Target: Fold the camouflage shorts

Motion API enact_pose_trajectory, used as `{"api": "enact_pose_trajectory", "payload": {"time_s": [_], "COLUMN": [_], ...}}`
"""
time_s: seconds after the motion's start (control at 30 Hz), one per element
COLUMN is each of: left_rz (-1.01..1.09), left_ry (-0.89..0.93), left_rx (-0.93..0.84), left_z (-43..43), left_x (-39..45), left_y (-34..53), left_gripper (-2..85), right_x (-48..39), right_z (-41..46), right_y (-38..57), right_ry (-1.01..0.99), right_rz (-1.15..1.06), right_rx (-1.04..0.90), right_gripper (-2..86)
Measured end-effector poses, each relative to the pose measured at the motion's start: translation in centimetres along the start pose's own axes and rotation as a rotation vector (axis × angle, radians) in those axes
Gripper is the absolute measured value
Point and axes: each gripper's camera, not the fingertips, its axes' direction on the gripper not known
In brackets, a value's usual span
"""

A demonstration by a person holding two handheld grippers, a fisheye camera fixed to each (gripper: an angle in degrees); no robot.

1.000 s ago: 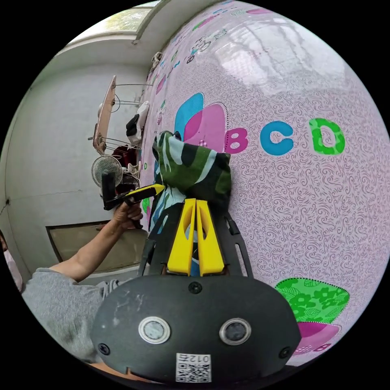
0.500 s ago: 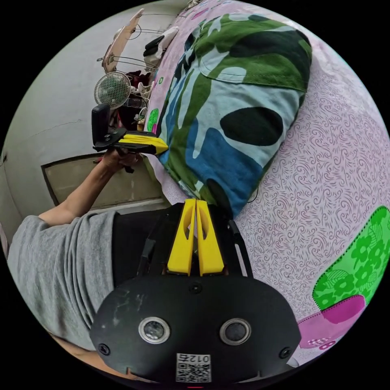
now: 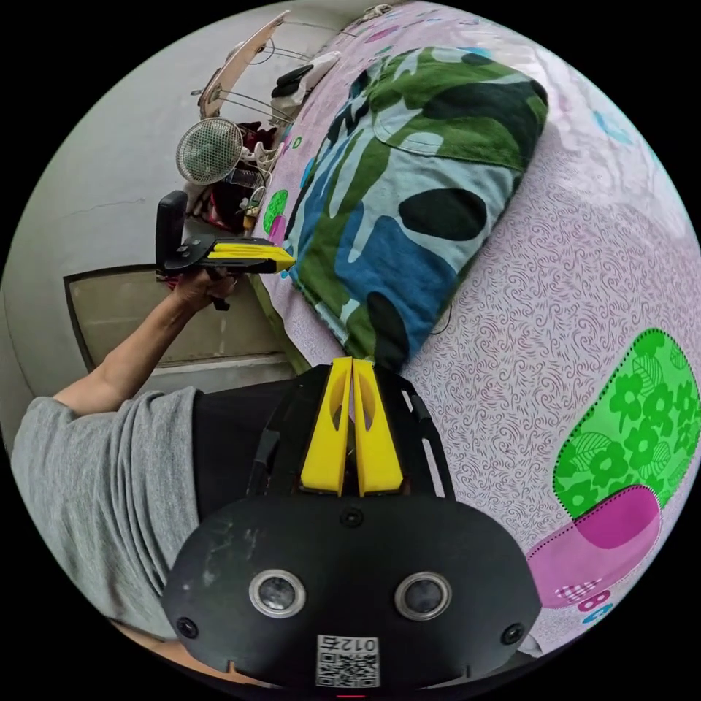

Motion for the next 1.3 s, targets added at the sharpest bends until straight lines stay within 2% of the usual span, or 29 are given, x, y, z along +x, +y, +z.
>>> {"api": "enact_pose_trajectory", "payload": {"time_s": [0.23,0.4,0.57,0.83,1.1,1.3], "left_rz": [-0.109,-0.257,-0.303,-0.117,0.018,0.089], "left_ry": [0.022,0.166,0.364,0.559,0.736,0.758], "left_rx": [0.029,0.255,0.198,0.109,0.03,-0.006], "left_z": [1.7,-0.3,3.8,9.9,16.9,21.9], "left_x": [-1.3,-6.1,-12.1,-15.8,-17.5,-17.3], "left_y": [-0.9,1.3,-1.5,-9.4,-17.6,-21.8], "left_gripper": [0.2,2.7,8.7,10.9,11.6,10.2], "right_x": [-2.6,-3.8,-1.0,-2.8,-4.9,-7.0], "right_z": [2.8,-0.6,-0.4,4.8,8.7,12.1], "right_y": [-2.8,-2.4,-5.6,-13.4,-20.5,-26.3], "right_ry": [-0.002,-0.055,-0.082,-0.121,-0.221,-0.299], "right_rz": [0.013,0.058,0.281,0.379,0.387,0.379], "right_rx": [0.002,0.207,0.348,0.386,0.364,0.34], "right_gripper": [-0.7,1.5,10.0,10.7,11.0,10.5]}}
